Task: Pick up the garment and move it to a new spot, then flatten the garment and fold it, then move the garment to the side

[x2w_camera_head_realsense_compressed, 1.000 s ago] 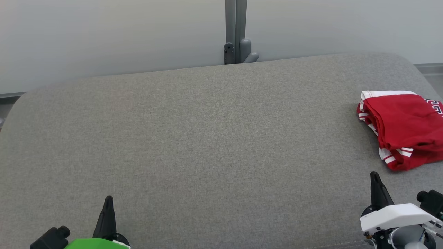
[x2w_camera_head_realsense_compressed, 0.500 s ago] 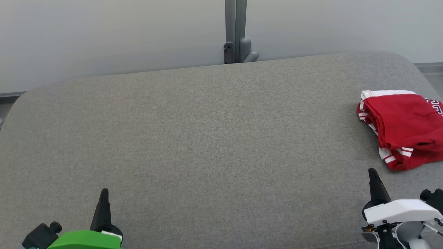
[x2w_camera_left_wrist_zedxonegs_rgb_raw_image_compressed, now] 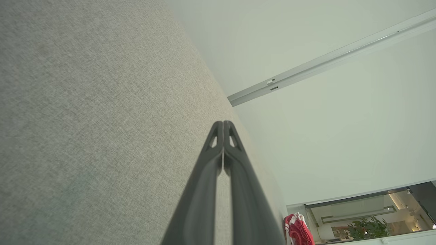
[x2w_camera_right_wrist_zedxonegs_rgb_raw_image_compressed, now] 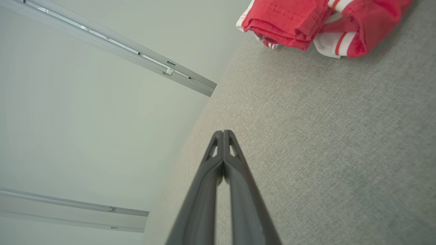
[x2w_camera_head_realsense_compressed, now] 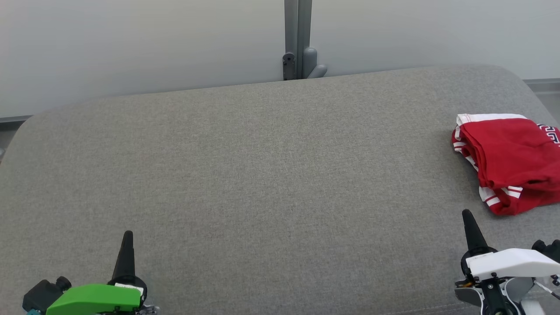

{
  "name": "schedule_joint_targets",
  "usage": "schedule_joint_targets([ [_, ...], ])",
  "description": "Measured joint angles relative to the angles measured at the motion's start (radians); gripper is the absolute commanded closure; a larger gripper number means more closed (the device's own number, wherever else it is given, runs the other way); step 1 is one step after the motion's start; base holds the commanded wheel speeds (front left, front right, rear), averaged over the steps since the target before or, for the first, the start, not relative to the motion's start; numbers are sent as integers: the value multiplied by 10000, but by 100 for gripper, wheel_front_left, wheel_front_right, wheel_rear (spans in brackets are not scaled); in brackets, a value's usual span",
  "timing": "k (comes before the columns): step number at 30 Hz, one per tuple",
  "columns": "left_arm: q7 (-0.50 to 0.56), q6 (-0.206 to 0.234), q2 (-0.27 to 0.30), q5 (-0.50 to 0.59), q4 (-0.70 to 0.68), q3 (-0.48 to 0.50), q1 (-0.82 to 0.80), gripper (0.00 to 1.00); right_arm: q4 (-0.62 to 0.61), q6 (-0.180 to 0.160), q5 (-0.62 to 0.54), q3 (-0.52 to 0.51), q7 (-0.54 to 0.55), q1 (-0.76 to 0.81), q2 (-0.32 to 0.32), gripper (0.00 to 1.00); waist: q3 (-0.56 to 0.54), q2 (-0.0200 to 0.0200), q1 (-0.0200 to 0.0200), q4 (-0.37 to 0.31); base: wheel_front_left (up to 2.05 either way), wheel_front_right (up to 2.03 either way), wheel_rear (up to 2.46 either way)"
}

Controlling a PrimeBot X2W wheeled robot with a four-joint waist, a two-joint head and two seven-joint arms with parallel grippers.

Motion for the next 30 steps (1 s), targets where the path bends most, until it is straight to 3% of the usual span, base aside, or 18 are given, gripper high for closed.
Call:
schedule_joint_targets([
  [30, 715, -2, 6, -2543, -73, 326, -453, 100, -65, -8, 3185, 71, 692, -284, -44, 100, 35, 0, 0, -1, 0, 0, 0],
])
